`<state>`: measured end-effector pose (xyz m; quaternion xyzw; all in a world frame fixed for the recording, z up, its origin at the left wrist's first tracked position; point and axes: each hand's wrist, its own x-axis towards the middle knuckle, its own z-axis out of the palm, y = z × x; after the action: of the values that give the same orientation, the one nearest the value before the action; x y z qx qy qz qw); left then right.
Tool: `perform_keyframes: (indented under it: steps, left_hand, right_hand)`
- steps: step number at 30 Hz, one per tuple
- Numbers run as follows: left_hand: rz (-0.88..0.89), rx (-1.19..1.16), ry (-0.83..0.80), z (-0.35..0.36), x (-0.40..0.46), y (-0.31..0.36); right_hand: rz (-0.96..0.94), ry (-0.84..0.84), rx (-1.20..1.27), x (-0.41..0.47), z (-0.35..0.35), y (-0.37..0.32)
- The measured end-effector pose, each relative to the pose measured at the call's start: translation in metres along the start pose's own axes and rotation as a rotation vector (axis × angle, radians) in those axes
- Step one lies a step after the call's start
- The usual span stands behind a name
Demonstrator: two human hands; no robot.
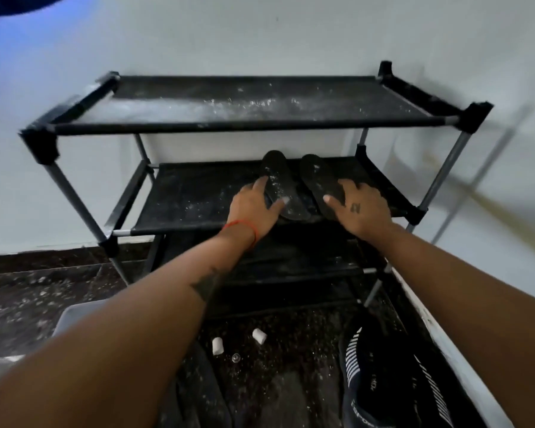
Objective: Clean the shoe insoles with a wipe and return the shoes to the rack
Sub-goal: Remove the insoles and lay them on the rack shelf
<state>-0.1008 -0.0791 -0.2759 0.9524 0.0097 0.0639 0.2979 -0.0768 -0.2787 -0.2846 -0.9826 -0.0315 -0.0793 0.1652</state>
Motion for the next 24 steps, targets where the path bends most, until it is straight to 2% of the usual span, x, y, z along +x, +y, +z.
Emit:
perform_keyframes:
  steps: [6, 10, 15, 18, 21, 24]
  left_hand:
    - [-0.179, -0.061, 0.015, 0.030, 0.036, 0.005]
    - [-0.299, -0.145, -0.026, 0.031, 0.050, 0.009]
    - [-0.441, -0.548, -0.045, 0.026, 0.057, 0.001]
    - [-0.492, -0.729, -0.060, 0.019, 0.047, 0.001]
    - [-0.501, -0.851, -0.128, 0.009, 0.020, 0.008]
    - [-0.519, -0.987, -0.120, 0.000, -0.014, 0.013]
  right_hand:
    - [0.200, -0.059, 0.109, 0.028, 0.020, 0.011]
    - [0.353, -0.125, 0.338, 0.044, 0.013, 0.010]
    - [0.507, -0.118, 0.828, 0.046, 0.006, 0.010]
    - [0.581, -0.187, 1.098, 0.033, 0.000, 0.005]
    - [0.592, -0.248, 1.226, 0.010, -0.011, -0.002]
    - [0.582, -0.296, 1.284, -0.018, -0.019, -0.008]
